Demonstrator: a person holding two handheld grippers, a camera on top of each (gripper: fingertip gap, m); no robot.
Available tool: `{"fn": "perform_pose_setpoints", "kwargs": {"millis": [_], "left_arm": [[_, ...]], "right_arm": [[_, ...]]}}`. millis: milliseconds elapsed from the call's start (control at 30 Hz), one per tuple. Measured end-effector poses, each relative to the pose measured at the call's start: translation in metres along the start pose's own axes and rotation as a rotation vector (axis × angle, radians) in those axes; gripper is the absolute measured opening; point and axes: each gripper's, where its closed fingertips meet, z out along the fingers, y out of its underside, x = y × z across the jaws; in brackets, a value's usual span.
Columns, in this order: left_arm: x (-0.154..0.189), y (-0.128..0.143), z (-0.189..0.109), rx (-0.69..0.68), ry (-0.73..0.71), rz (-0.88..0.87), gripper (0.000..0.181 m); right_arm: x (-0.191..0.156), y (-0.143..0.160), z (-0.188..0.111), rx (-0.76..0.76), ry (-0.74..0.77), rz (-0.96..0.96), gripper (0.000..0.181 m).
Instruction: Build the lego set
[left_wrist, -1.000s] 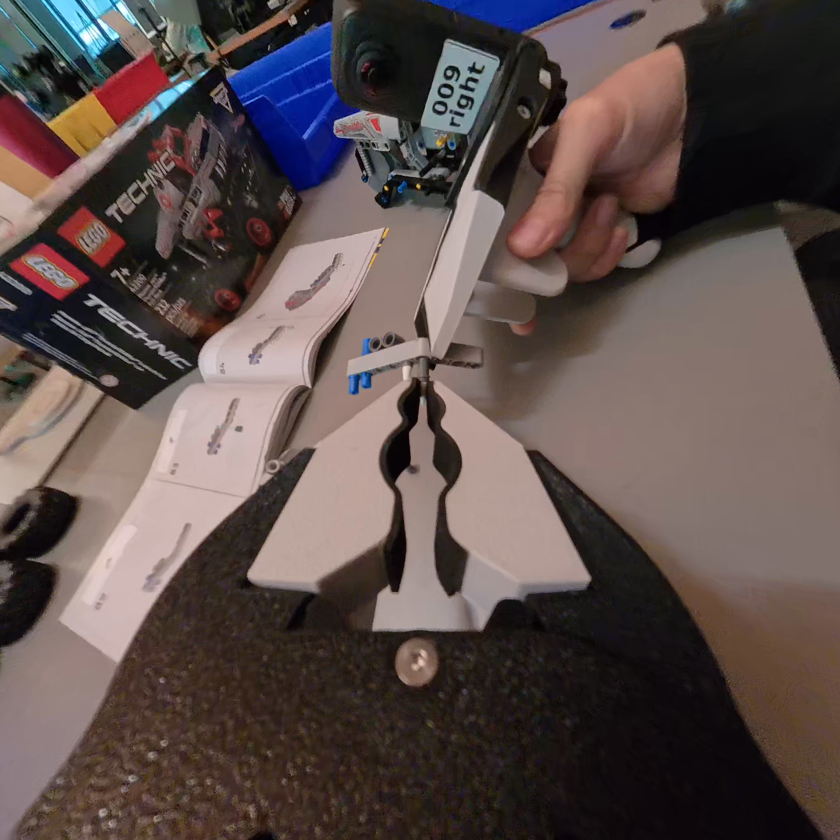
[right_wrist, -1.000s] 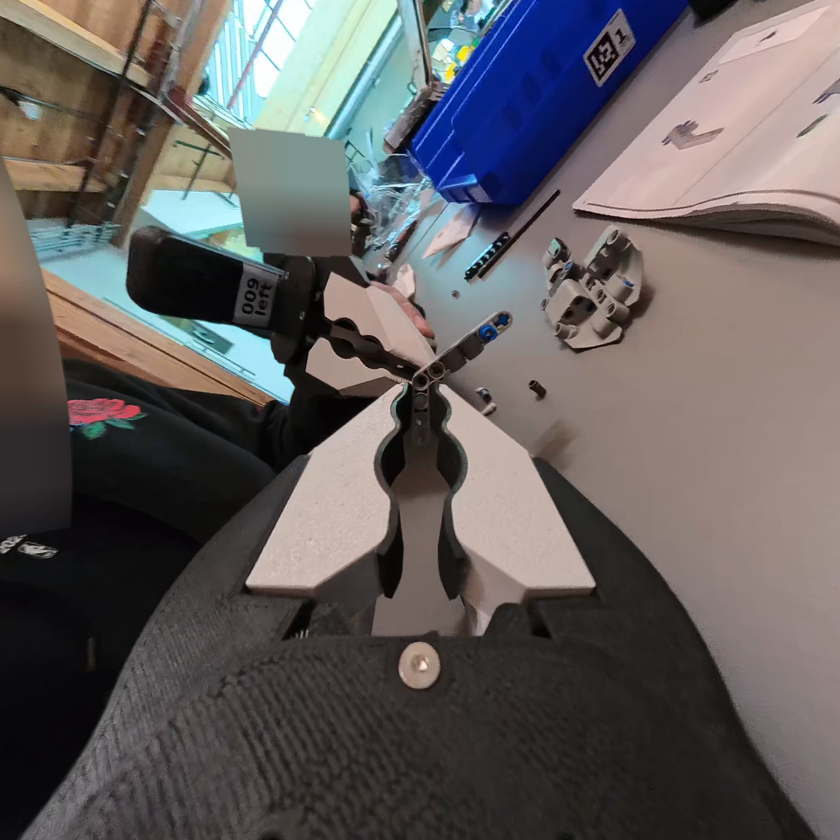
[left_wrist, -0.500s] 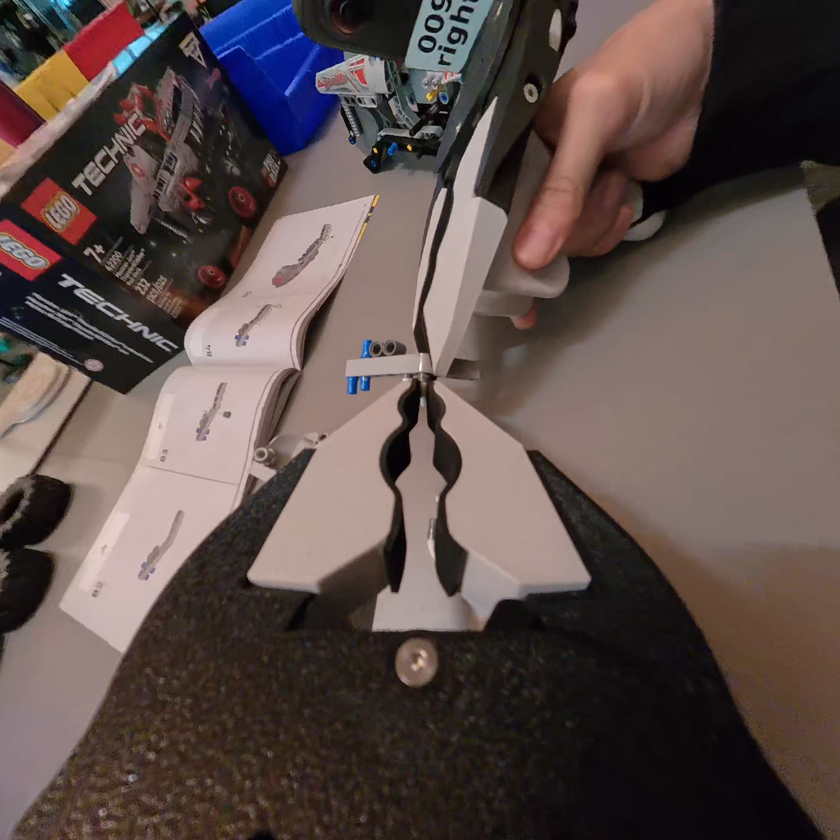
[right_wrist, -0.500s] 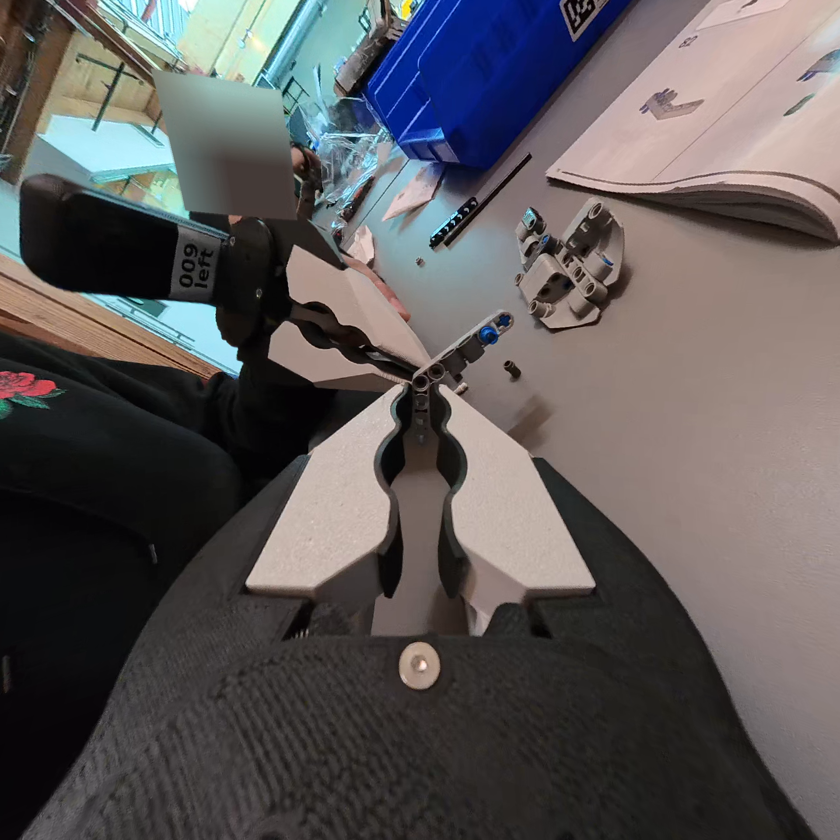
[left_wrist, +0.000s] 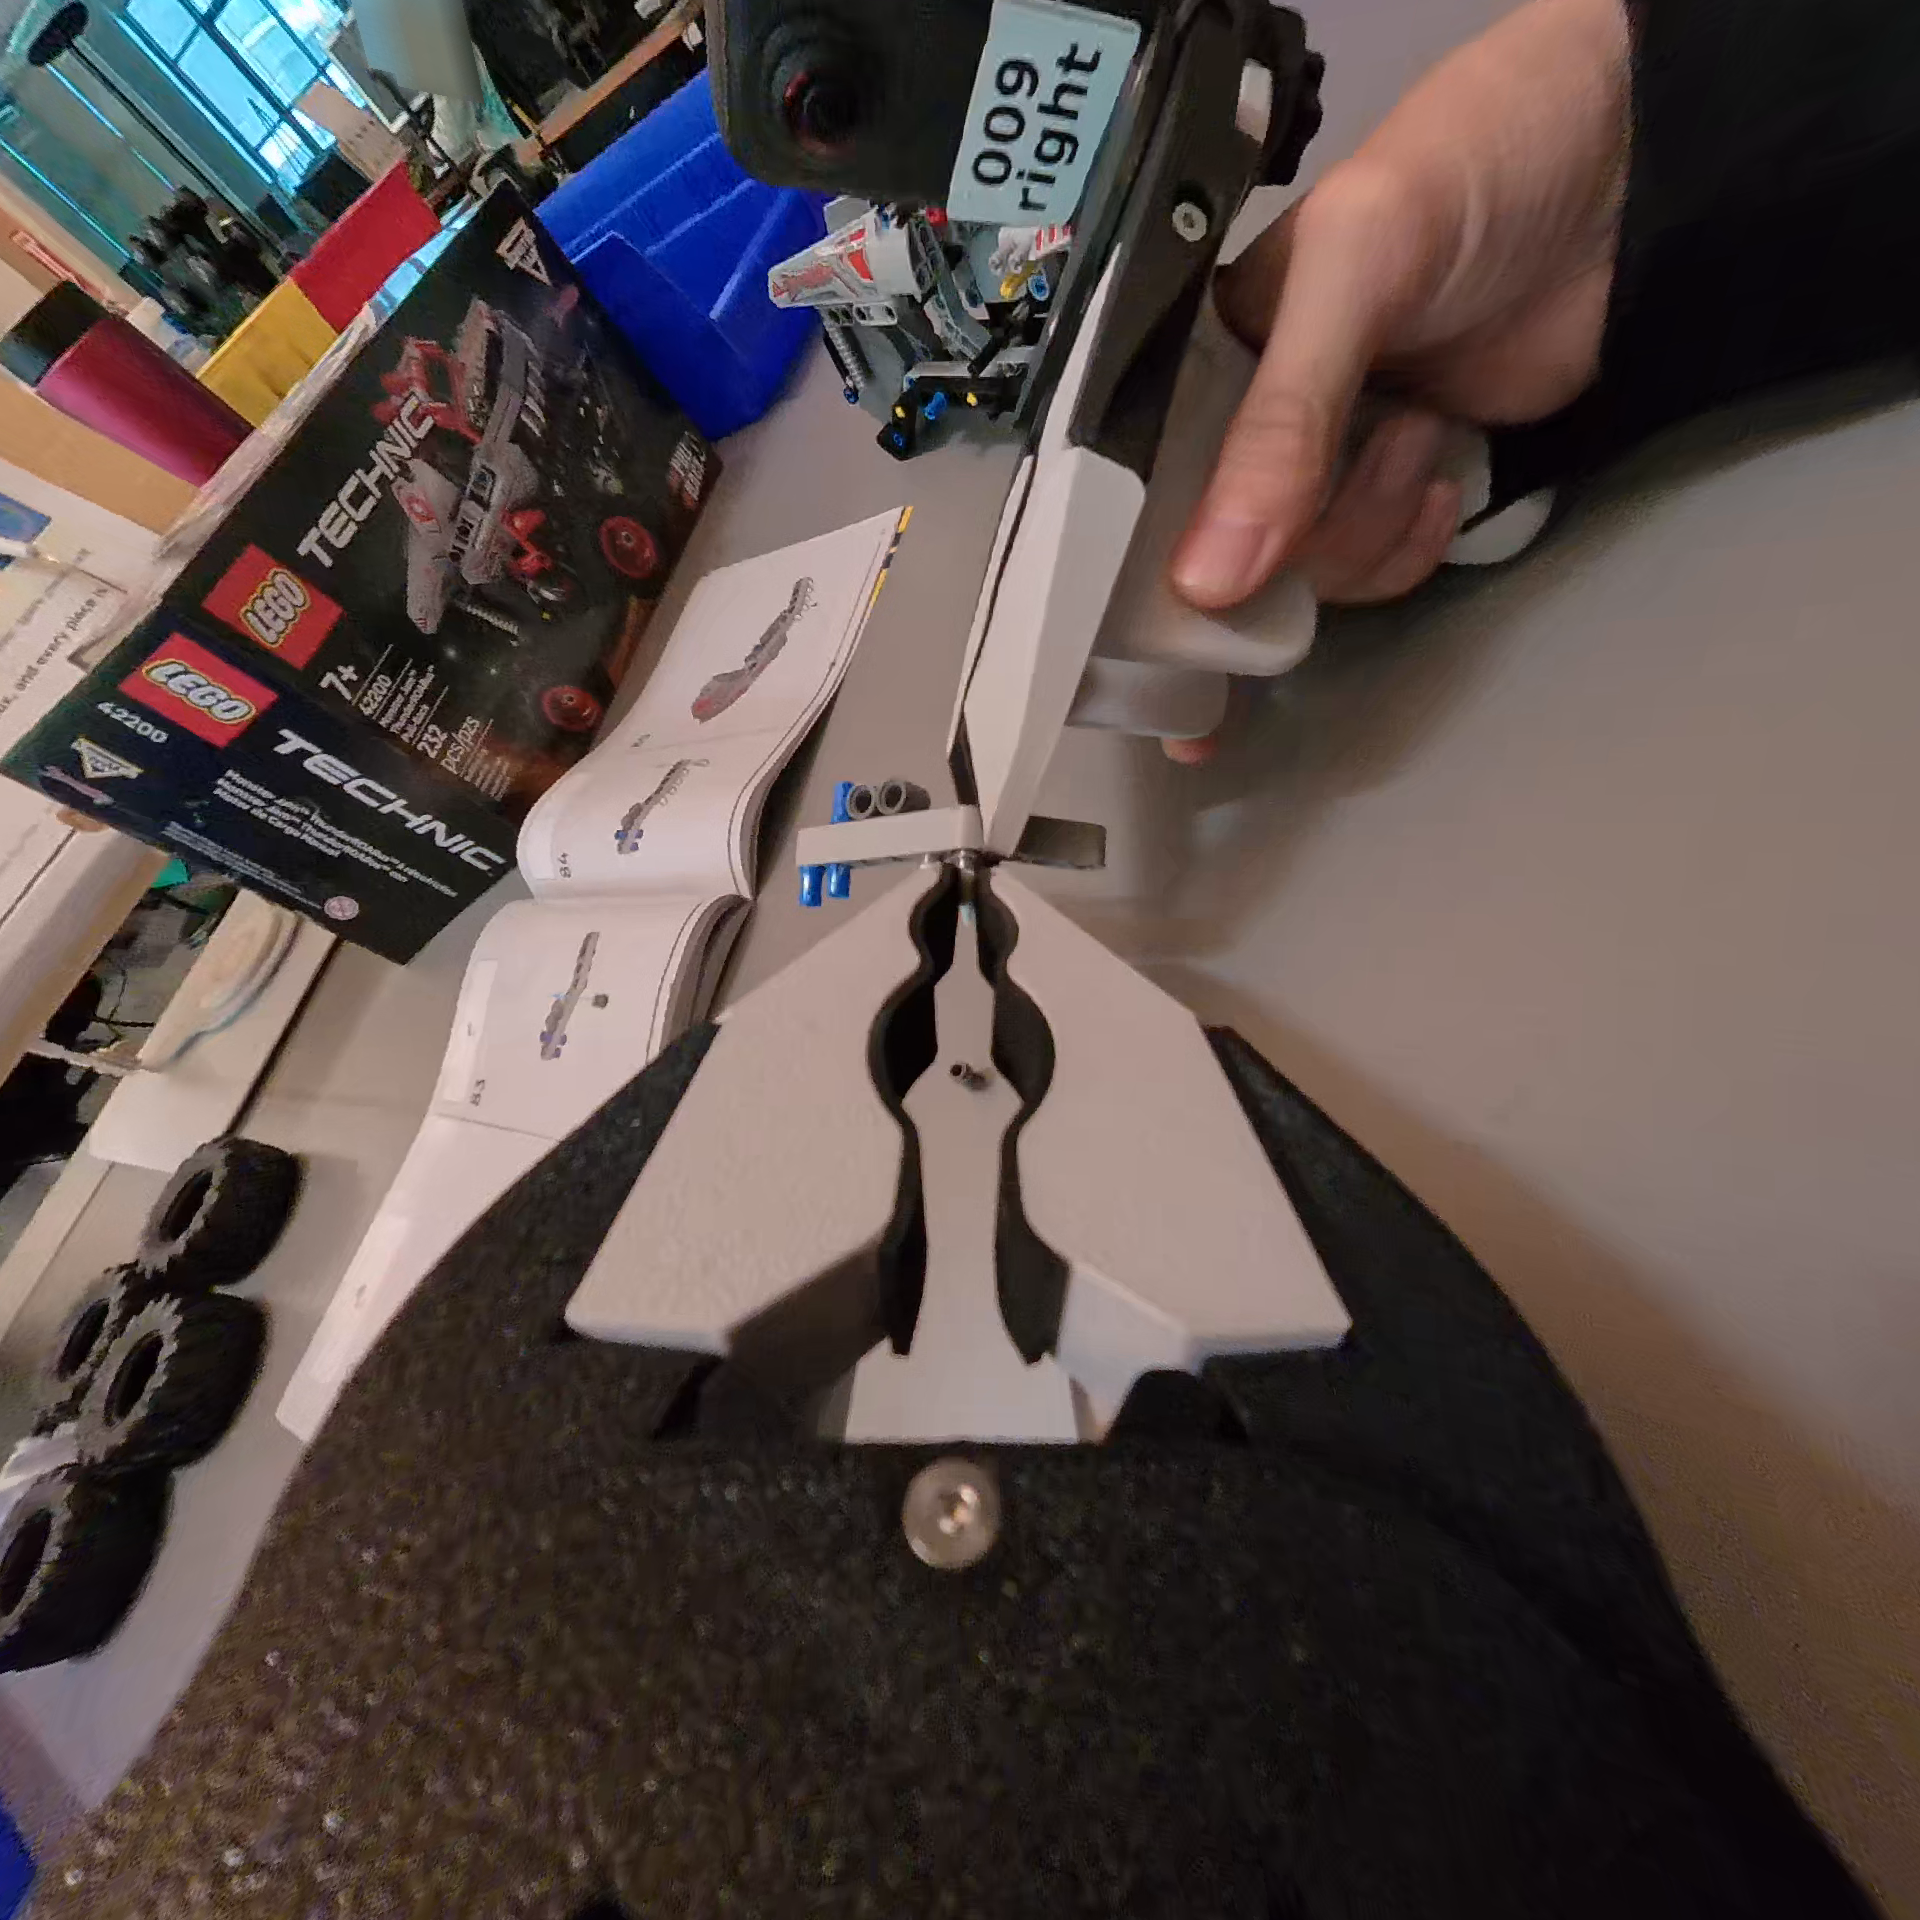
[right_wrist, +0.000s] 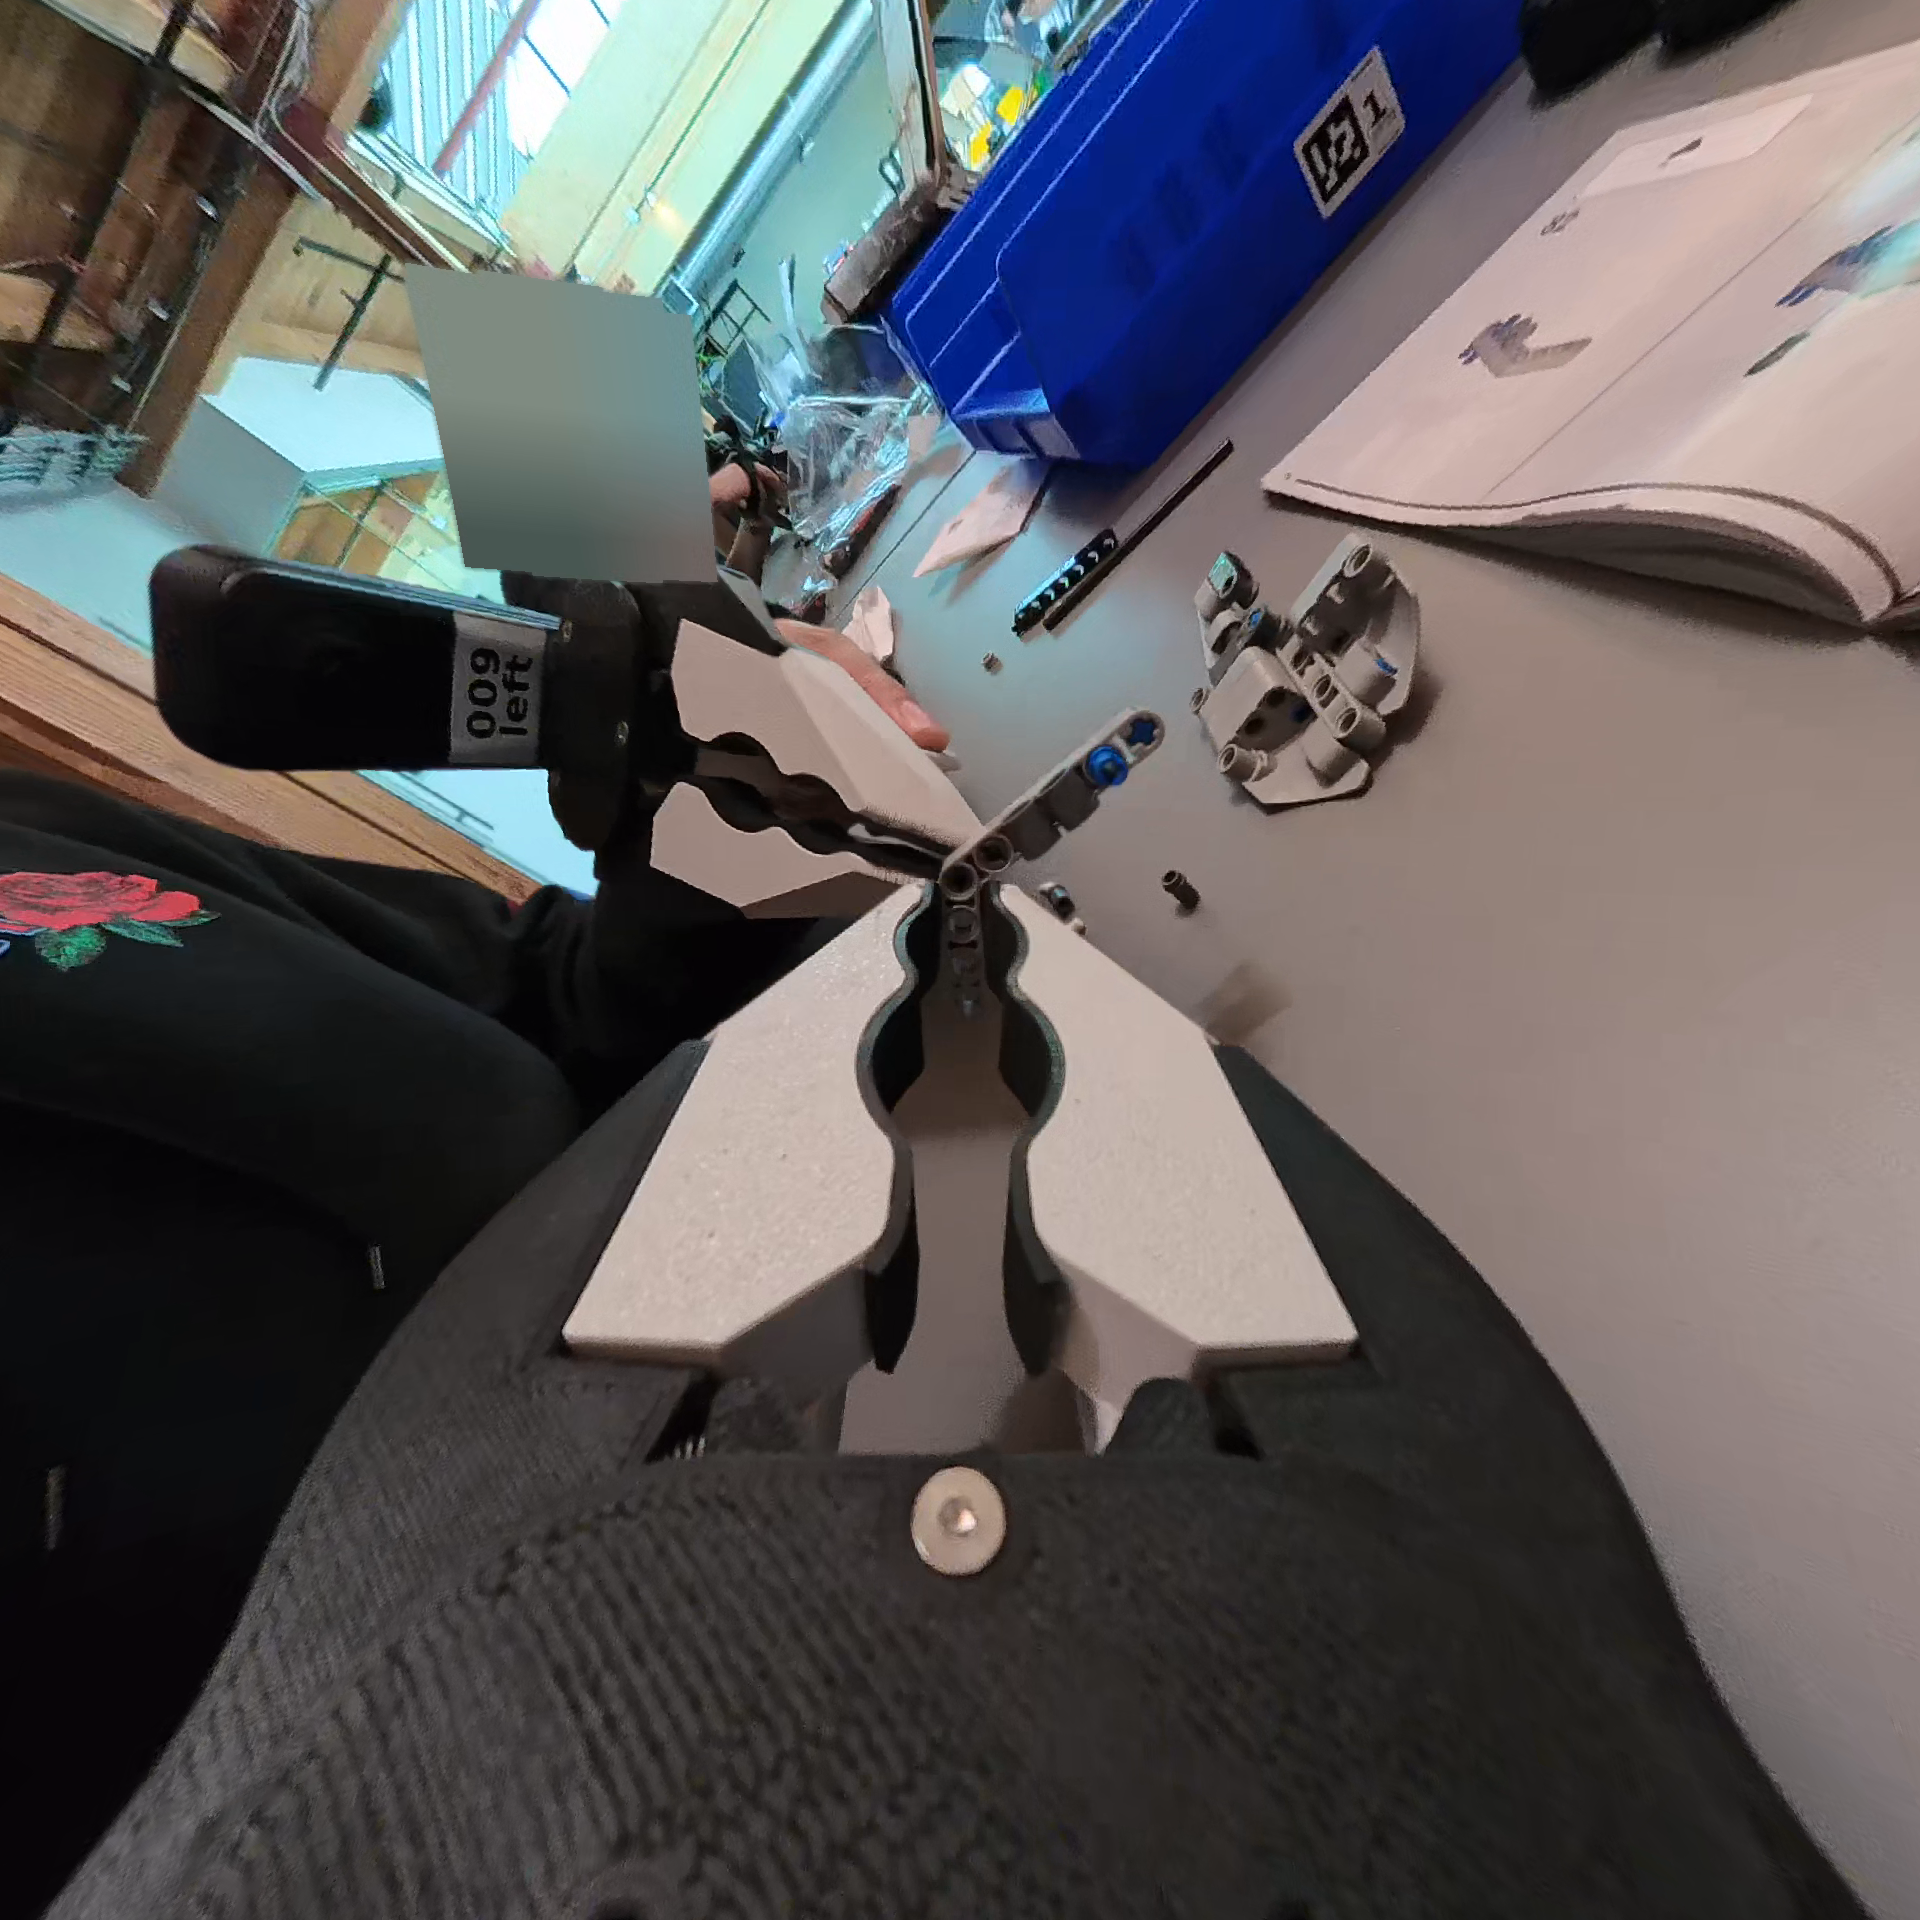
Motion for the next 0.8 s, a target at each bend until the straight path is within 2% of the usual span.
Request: {"fn": "perform_pose_setpoints", "kwargs": {"millis": [167,267,600,700,800], "left_arm": [[-0.001,0.003,0.003,-0.027,-0.037,0.035,0.0],[0.002,0.002,0.006,-0.034,-0.04,0.033,0.0],[-0.005,0.006,0.007,-0.049,-0.078,0.006,0.0],[-0.003,0.003,0.009,-0.033,-0.069,0.006,0.0],[-0.002,0.006,0.011,-0.064,-0.082,0.028,0.0]], "right_arm": [[0.004,-0.01,-0.006,0.076,0.05,-0.023,0.011],[0.003,-0.012,-0.007,0.095,0.048,-0.025,0.0],[0.008,-0.012,-0.008,0.092,0.091,-0.027,0.021],[0.009,-0.01,-0.006,0.079,0.117,-0.049,0.02],[0.011,-0.006,-0.002,0.045,0.153,-0.07,0.009]]}}
